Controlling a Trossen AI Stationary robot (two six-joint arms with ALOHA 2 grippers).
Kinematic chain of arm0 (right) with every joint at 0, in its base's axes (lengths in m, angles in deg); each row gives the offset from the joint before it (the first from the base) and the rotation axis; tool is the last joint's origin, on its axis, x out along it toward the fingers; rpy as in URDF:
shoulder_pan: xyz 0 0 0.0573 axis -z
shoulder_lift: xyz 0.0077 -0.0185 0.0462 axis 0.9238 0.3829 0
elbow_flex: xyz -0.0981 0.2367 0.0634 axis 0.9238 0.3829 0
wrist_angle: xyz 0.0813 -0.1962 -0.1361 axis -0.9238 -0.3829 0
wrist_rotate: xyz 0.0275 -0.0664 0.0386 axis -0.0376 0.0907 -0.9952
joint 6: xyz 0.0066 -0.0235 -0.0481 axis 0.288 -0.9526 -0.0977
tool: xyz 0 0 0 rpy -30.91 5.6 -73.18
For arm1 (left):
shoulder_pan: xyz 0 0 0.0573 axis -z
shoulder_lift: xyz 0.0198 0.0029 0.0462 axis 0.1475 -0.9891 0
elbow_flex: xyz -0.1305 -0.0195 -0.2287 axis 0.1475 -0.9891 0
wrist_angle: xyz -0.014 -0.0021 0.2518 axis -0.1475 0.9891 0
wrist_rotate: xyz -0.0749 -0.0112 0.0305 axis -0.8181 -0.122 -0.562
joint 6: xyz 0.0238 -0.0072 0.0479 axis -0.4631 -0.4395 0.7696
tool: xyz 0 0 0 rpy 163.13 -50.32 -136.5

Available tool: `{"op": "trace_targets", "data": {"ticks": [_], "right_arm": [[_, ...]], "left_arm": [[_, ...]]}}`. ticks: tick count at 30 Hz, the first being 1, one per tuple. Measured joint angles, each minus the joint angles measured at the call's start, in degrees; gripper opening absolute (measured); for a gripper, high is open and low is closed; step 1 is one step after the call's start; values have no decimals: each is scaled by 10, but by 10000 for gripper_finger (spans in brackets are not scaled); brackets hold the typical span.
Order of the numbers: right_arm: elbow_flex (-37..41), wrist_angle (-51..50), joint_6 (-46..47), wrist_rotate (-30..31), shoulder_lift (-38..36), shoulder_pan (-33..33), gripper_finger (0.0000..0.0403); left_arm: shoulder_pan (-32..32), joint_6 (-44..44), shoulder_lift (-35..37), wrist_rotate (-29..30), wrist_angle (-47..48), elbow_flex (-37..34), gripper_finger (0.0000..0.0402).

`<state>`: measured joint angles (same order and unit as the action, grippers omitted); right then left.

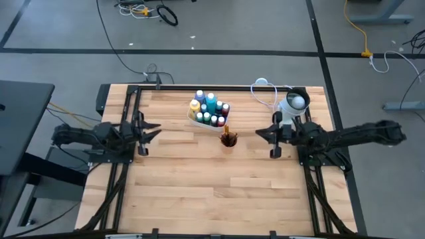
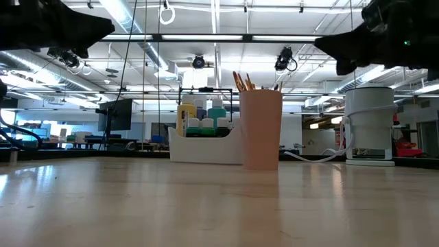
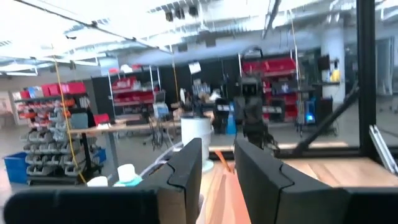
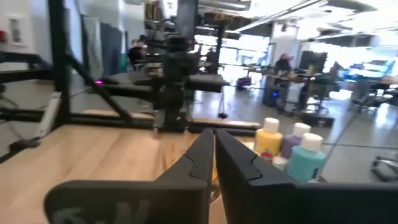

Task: Pick & Place Paint Supplies
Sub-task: Return to Home Position

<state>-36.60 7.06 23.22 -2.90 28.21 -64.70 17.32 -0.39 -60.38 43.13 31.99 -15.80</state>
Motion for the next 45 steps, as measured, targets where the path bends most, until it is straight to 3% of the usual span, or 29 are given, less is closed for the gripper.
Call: {"op": "trace_targets", "data": {"ticks": [9, 18, 23, 28, 35, 45], "right_arm": [[20, -65, 10, -22, -52, 39, 4], [21, -202, 21, -17, -182, 43, 11], [21, -299, 21, 29, -253, 43, 5], [21, -356, 22, 27, -302, 43, 8], [32, -394, 27, 28, -327, 43, 6], [32, -405, 49, 24, -327, 43, 6]], "left_arm": [[0, 24, 3, 15, 12, -3, 104], [1, 2, 3, 79, 64, -2, 104], [1, -18, 3, 108, 105, 4, 104], [1, -15, 3, 113, 119, 4, 104], [1, -32, 3, 157, 148, 5, 104], [1, -59, 1, 103, 176, -1, 104]]}}
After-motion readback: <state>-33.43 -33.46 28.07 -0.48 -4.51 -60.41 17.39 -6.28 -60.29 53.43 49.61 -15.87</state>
